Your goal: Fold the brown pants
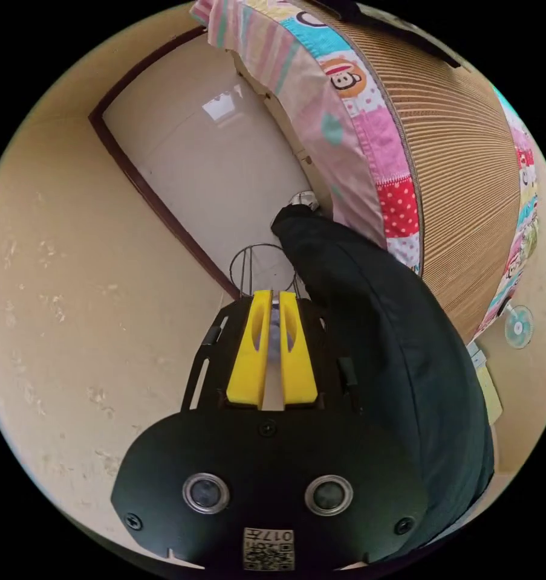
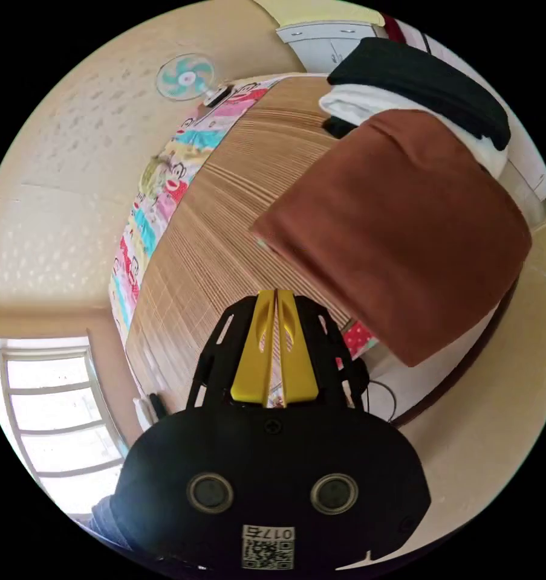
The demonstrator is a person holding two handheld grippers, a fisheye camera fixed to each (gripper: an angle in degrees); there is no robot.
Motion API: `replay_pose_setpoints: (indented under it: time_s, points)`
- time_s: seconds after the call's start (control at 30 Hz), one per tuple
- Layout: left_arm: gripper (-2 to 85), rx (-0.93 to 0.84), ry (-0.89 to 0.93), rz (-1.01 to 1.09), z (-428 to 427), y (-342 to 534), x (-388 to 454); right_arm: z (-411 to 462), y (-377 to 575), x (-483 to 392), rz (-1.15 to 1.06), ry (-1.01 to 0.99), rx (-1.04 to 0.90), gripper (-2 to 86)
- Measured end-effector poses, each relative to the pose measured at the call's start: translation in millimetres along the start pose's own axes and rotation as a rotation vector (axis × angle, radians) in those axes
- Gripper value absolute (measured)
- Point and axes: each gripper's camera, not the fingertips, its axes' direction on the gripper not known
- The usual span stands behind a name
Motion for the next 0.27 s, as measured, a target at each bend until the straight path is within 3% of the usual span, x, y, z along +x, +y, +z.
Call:
replay_pose_setpoints:
  time_s: [0.07, 0.13, 0.2, 0.27]
  points:
    - [0.6, 0.009, -0.047, 0.088, -25.9, -23.9, 28.4, 33.3, 16.9, -28.2, -0.092, -0.140, -0.155, 0.2]
    - [0.7, 0.033, -0.134, 0.211, -60.3, -51.5, 72.0, 40.6, 23.0, -45.8, -0.124, -0.301, -0.192, 0.2]
    - [0.9, 0.053, -0.185, 0.288, -85.0, -69.6, 102.0, 29.5, 24.4, -55.5, -0.121, -0.544, -0.133, 0.2]
    - [1.4, 0.077, -0.210, 0.346, -111.3, -88.4, 127.2, 16.8, 19.4, -48.2, 0.004, -0.926, -0.070, 0.2]
